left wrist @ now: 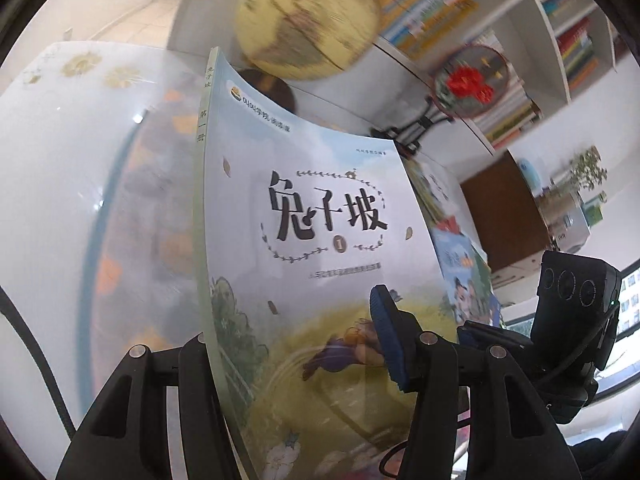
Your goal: Organize books
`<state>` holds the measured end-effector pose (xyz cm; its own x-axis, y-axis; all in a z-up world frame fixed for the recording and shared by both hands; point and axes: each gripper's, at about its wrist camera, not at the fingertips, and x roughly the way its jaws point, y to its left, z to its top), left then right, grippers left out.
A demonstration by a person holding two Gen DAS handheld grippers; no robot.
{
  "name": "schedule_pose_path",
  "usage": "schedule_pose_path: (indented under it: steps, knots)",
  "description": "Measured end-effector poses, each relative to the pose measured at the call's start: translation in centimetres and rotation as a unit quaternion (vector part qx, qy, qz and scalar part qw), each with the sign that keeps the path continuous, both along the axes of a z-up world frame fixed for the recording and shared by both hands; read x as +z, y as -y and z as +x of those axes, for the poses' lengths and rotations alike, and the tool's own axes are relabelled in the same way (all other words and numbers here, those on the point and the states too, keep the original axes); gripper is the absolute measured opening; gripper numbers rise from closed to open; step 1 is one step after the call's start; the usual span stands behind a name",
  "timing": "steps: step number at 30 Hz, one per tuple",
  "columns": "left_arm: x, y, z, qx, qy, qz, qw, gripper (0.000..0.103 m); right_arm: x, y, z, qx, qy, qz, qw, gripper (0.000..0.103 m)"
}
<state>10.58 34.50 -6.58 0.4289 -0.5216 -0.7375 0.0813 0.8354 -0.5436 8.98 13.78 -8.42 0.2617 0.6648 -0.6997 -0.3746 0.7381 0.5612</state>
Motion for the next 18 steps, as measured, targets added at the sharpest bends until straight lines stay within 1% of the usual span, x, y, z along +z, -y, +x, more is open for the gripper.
schedule_pose_path:
  steps: [3,8,11,18]
  knots:
    - [-0.8,-2.2,1.8,-0.001,-0.002,0.006,1.0,0.05,-0.4,-2.7,1.8,-0.001,0.0,-0.007,1.0,0.023]
    - [-2.7,-4.3,4.6,-0.006,-0.012,0.002,0.9999,0.05,-1.7,-5.3,4.6,-0.011,-0.007,-0.02,1.0,0.023]
    - [-3.9,-4.9,5.9,-0.009,-0.019,-0.002,0.9998,0.05,-2.8,-5.9,5.8,-0.021,-0.02,-0.026,0.999,0.023]
    - [-7.0,-5.4,8.7,-0.01,-0.045,-0.01,0.9989,0.05,-5.0,-7.5,8.3,-0.047,-0.043,-0.06,0.996,0.024]
